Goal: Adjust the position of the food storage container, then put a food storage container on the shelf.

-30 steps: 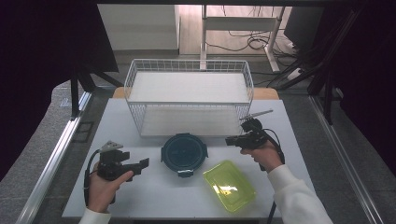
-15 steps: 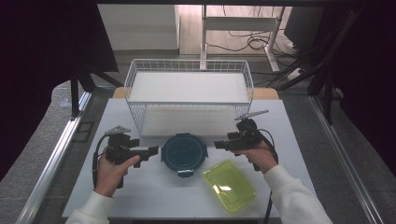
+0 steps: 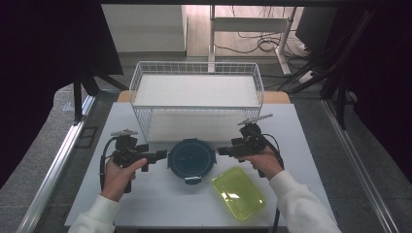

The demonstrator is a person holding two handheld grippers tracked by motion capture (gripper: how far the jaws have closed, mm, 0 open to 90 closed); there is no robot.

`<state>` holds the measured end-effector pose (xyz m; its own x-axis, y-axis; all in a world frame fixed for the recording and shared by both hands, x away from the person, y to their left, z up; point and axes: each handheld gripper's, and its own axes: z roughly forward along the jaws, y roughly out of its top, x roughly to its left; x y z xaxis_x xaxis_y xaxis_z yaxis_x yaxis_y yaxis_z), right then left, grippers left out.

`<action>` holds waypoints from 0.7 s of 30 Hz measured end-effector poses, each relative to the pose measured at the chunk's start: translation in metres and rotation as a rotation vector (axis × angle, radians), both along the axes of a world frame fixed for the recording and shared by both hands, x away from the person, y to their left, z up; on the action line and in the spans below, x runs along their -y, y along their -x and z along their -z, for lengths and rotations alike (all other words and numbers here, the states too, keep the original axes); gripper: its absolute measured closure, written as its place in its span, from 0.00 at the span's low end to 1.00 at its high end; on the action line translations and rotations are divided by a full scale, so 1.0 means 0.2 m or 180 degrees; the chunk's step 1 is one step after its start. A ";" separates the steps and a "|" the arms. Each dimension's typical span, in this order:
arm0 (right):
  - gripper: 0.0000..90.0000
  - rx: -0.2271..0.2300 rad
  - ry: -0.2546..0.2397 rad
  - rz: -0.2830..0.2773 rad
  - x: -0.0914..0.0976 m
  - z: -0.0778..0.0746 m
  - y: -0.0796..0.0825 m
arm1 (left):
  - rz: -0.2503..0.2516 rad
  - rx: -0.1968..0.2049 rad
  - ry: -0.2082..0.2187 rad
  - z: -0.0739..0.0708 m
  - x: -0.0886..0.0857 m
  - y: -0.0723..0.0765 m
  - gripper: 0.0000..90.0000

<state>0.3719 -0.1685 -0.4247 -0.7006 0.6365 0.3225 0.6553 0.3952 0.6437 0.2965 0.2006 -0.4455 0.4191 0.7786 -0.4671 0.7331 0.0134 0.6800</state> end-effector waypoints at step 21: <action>0.20 -0.0389 -0.0044 -0.0060 -0.13 0.11 -0.02 | 0.0051 -0.0504 0.0524 0.16 0.02 -0.11 0.04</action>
<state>0.3765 -0.1433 -0.4470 -0.6673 0.6186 0.4148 0.7218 0.3999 0.5648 0.3181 0.1960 -0.4772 0.3422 0.6802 -0.6483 0.8315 0.1021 0.5461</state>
